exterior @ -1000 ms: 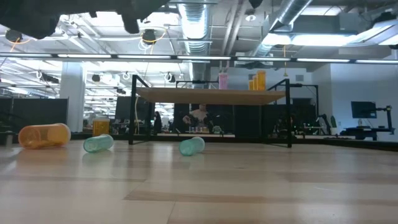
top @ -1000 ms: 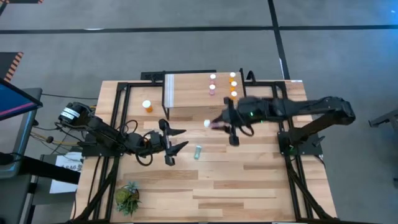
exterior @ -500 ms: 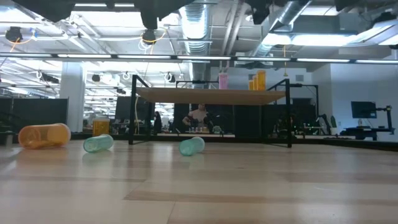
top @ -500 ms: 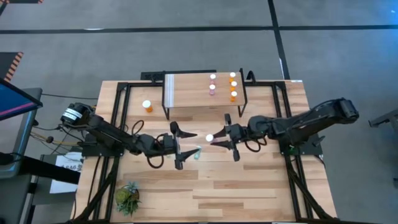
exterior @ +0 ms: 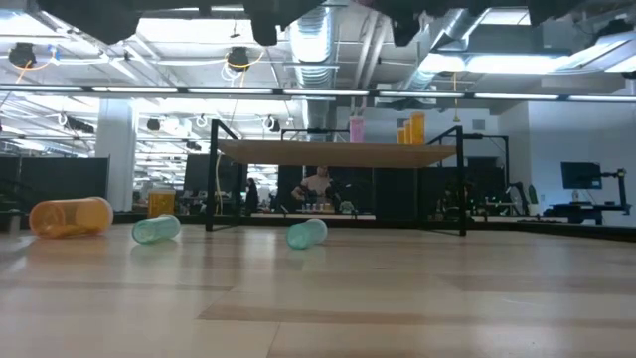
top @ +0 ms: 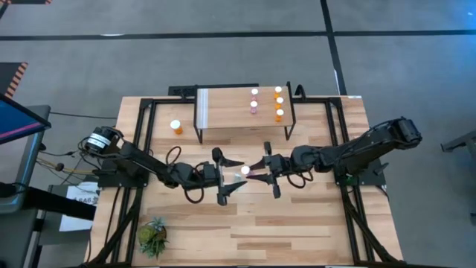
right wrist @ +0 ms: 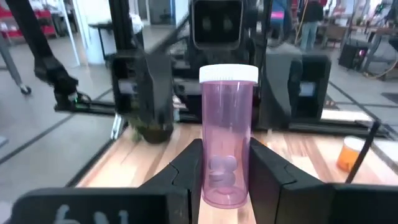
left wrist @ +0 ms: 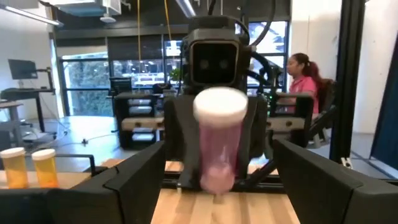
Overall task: Pick and place medicine bottles onto shelf by color
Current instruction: Put the pink pill bottle on the shelf
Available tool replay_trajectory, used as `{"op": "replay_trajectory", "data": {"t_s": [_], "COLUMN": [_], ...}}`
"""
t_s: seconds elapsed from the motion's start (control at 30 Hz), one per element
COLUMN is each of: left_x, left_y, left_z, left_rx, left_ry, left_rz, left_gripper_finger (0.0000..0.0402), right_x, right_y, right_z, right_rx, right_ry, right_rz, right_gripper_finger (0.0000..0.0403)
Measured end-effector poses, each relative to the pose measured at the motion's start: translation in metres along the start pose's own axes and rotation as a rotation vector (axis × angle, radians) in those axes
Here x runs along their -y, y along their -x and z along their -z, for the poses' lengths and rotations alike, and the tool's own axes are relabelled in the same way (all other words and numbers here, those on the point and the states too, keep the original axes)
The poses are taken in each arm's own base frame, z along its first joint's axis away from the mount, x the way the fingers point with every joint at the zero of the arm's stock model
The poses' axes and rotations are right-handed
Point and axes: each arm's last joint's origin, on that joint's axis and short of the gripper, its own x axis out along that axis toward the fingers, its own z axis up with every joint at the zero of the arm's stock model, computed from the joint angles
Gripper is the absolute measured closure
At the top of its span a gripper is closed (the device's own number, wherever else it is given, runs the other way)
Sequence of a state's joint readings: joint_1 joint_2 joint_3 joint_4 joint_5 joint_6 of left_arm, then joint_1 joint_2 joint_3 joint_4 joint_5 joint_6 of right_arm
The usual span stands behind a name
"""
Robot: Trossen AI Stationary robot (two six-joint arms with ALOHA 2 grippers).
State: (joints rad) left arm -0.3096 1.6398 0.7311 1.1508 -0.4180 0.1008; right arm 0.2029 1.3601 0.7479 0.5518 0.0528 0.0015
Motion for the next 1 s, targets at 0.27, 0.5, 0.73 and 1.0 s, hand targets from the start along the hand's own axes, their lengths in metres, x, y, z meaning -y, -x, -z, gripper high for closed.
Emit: {"op": "replay_trajectory", "data": {"t_s": [0.27, 0.5, 0.73, 1.0], "left_x": [-0.001, -0.001, -0.001, -0.003], "left_y": [-0.001, -0.001, -0.001, -0.002], "left_z": [0.001, 0.002, 0.002, 0.002], "left_rx": [-0.015, -0.028, -0.027, -0.028], "left_ry": [-0.006, -0.012, -0.013, -0.016], "left_rz": [-0.014, -0.012, -0.014, -0.021], "left_gripper_finger": [0.0115, 0.0115, 0.0146, 0.0210], "right_x": [0.001, 0.000, 0.003, 0.004], "right_y": [-0.008, -0.016, -0.020, -0.020], "right_z": [0.007, 0.011, 0.014, 0.013], "right_rx": [0.023, 0.060, 0.085, 0.092], "right_ry": [-0.002, -0.002, -0.003, -0.004], "right_rz": [0.004, 0.004, 0.012, 0.016], "right_gripper_finger": [0.0290, 0.0290, 0.0290, 0.0290]}}
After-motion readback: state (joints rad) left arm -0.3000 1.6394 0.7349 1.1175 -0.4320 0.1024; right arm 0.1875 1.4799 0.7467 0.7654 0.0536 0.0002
